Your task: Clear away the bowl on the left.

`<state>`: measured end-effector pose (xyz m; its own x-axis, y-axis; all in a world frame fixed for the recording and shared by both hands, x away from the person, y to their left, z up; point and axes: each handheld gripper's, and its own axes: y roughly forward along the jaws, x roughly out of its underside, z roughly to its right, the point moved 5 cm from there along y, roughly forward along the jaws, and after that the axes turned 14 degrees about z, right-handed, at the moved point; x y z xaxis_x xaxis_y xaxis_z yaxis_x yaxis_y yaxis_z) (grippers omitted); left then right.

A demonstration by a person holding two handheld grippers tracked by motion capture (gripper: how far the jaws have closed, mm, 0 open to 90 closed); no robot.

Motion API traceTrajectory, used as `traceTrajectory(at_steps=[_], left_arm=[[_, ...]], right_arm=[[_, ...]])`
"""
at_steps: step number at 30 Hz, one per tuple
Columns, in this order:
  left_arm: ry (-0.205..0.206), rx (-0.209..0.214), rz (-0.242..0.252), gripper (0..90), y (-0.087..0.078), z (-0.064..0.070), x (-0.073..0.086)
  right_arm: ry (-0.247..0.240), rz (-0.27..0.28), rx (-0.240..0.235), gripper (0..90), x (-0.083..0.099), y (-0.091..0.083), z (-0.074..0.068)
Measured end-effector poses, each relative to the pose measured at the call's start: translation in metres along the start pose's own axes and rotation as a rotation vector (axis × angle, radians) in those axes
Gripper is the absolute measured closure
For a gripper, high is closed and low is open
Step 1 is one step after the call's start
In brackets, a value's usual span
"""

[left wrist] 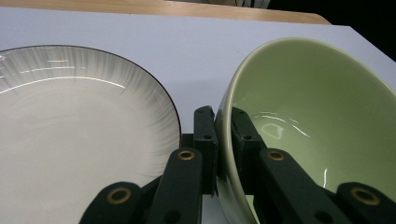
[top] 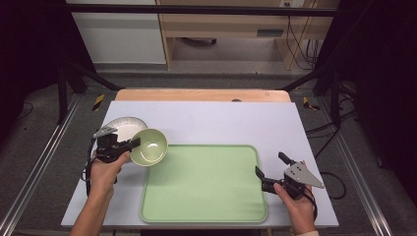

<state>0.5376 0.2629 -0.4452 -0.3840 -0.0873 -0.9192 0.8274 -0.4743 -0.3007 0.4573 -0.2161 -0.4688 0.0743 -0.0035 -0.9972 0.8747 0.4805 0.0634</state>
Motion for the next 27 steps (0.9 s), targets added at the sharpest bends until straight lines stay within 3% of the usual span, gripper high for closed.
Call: traceTrajectory(at_steps=[7, 19, 27], left_arm=[[0.003, 0.018, -0.003, 83.2, 0.001, 0.006, 0.0], [0.0, 0.077, -0.017, 83.2, 0.008, 0.029, 0.003], [0.017, 0.131, -0.062, 83.1, 0.018, 0.055, 0.014]], right_arm=[[0.0, -0.002, -0.001, 5.0, 0.0, 0.0, 0.0], [-0.001, -0.001, -0.004, 5.0, 0.0, 0.0, -0.001], [-0.001, -0.003, -0.004, 5.0, 0.0, 0.0, -0.001]])
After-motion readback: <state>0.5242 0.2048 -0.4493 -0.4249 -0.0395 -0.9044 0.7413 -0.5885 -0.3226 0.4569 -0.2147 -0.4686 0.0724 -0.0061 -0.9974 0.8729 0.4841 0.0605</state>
